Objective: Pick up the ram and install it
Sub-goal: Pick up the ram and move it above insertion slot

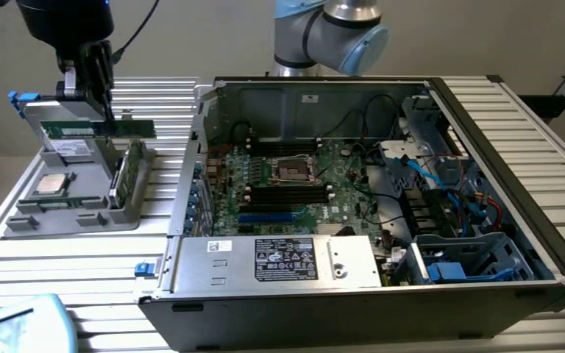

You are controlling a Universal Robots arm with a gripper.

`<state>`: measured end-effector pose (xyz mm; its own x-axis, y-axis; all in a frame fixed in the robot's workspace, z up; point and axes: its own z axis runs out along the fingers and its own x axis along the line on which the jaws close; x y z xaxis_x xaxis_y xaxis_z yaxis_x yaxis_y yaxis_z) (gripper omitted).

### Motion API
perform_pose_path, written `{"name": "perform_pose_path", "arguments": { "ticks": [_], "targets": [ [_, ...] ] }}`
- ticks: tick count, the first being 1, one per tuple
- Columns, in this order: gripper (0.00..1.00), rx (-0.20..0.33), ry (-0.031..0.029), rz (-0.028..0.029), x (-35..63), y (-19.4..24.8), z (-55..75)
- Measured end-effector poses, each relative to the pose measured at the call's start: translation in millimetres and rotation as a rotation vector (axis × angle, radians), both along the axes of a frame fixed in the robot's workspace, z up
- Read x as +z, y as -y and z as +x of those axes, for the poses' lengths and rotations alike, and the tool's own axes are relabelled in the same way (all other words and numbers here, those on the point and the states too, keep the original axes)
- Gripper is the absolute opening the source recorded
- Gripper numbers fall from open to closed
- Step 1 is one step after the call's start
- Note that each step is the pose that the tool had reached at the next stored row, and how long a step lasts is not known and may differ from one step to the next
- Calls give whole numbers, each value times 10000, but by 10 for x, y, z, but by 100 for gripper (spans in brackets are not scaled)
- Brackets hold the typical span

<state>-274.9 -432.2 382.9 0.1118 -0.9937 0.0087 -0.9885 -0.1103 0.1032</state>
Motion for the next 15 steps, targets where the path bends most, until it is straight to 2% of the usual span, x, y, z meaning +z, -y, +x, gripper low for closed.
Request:
{"name": "perform_pose_path", "arguments": {
  "ticks": [9,15],
  "targets": [
    [15,31,-42,0,27,0,405],
    [15,62,-107,0,26,0,677]
  ]
}}
